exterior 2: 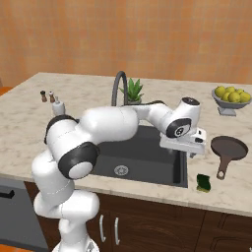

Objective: Pick the pan and sponge and place them into the sink. Then turn on the water.

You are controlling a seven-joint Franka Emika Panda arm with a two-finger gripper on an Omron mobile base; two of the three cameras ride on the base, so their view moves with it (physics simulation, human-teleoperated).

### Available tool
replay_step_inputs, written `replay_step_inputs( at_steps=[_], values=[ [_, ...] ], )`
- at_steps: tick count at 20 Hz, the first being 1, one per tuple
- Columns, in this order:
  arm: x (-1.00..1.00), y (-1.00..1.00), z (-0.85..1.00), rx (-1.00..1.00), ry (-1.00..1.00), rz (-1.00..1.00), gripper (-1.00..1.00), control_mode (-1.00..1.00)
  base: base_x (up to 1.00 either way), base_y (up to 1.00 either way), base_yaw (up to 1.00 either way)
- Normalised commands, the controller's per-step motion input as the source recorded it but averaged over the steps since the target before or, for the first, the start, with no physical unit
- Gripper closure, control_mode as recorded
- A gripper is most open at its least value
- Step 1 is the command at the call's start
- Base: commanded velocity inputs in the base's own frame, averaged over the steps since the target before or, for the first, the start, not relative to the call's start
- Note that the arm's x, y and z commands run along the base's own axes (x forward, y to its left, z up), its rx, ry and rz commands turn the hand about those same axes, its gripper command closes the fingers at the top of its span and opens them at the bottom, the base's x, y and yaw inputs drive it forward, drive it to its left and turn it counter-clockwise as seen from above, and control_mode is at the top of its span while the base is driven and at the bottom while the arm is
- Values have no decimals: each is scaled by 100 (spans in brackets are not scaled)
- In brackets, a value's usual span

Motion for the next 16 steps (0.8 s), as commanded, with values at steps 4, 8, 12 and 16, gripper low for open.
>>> replay_step_inputs(
  at_steps=[4, 8, 12, 16],
  values=[
    [0, -17, -4, 0, -1, -4, -100, -100, 0, 0, 0],
    [-2, -4, -1, 0, -10, -8, -100, -100, 0, 0, 0],
    [-10, -1, -14, 0, -15, -12, -100, -100, 0, 0, 0],
    [-24, 0, -16, -1, -17, -13, -100, -100, 0, 0, 0]
  ],
)
